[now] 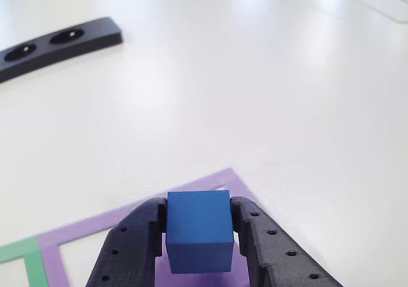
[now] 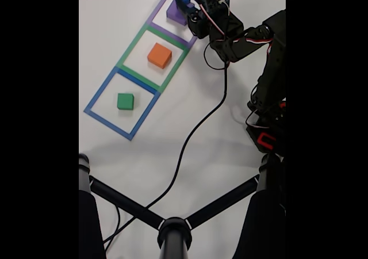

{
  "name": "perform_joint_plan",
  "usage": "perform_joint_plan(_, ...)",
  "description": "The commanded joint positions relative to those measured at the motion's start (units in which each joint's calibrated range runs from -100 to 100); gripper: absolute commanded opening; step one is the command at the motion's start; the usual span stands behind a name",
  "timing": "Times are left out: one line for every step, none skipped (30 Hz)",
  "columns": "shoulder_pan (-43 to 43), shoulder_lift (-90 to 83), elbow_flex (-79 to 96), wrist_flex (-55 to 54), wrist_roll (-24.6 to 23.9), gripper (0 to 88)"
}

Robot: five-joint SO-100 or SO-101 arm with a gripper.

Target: Tower of hanoi

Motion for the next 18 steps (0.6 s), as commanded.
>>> perform_joint_plan(-0.5,0.92,-0.26,-3.08,0.59,2.6)
perform_joint_plan(-0.57,1.65,-0.26,-3.81,0.59,2.6)
perform_joint_plan(-0.65,2.21,-0.35,-4.46,0.59,2.6)
perform_joint_plan(-0.65,2.69,-0.35,-5.02,0.59,2.6)
perform_joint_plan(-0.65,3.17,-0.35,-5.35,0.59,2.8)
perform_joint_plan(-0.57,3.73,-0.35,-5.67,0.59,3.4)
perform_joint_plan(-0.5,4.13,-0.45,-5.91,0.59,4.1)
perform_joint_plan(-0.42,4.45,-0.45,-6.24,0.59,5.0)
perform_joint_plan(-0.42,4.77,-0.45,-6.48,0.59,5.6)
perform_joint_plan(-0.34,5.09,-0.45,-6.88,0.59,6.8)
perform_joint_plan(-0.42,5.33,-0.45,-7.29,0.59,8.4)
perform_joint_plan(-0.42,5.57,-0.54,-7.61,0.59,10.2)
perform_joint_plan(-0.42,5.73,-0.54,-7.77,0.59,12.0)
perform_joint_plan(-0.5,5.81,-0.54,-7.77,0.59,13.2)
perform_joint_plan(-0.5,5.89,-0.54,-7.85,0.59,13.9)
perform_joint_plan(-0.65,5.89,-0.54,-7.85,0.59,14.9)
perform_joint_plan(-0.73,5.89,-0.63,-7.94,0.59,15.7)
perform_joint_plan(-0.8,5.89,-0.54,-8.18,0.59,16.4)
